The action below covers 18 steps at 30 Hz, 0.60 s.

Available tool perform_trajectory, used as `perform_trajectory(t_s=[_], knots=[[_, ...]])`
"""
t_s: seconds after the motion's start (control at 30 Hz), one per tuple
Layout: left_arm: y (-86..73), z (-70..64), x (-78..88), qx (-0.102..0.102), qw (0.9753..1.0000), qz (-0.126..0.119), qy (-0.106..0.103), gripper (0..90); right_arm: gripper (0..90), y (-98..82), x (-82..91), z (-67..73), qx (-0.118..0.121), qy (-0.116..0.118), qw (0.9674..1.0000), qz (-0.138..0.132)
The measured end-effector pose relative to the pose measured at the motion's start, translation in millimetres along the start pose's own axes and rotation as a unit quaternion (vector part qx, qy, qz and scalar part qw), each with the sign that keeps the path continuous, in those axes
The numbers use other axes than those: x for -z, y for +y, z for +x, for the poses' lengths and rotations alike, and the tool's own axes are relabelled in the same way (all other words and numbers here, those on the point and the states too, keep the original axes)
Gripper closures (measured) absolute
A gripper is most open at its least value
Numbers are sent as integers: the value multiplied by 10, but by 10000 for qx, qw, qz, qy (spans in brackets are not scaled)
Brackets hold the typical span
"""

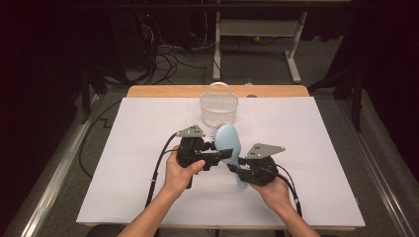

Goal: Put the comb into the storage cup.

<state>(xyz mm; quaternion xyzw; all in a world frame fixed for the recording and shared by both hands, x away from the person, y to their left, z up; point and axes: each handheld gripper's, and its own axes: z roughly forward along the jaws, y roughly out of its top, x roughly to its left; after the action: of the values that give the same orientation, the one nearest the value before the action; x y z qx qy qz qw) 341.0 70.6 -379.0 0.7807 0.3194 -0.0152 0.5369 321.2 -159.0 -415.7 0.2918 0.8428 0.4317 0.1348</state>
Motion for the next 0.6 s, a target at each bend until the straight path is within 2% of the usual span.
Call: perform_trajectory(t_s=[0.2,0.47,0.6], knots=[[15,36,87,15,9999,-86,77,537,639,-11,6,-31,-109,94,9999,-56],[27,69,175,26,9997,-163,198,536,555,-19,2,-31,-138,143,9997,-118],[40,93,219,104,9992,-251,278,536,514,-35,-5,-60,-275,360,9986,-257]])
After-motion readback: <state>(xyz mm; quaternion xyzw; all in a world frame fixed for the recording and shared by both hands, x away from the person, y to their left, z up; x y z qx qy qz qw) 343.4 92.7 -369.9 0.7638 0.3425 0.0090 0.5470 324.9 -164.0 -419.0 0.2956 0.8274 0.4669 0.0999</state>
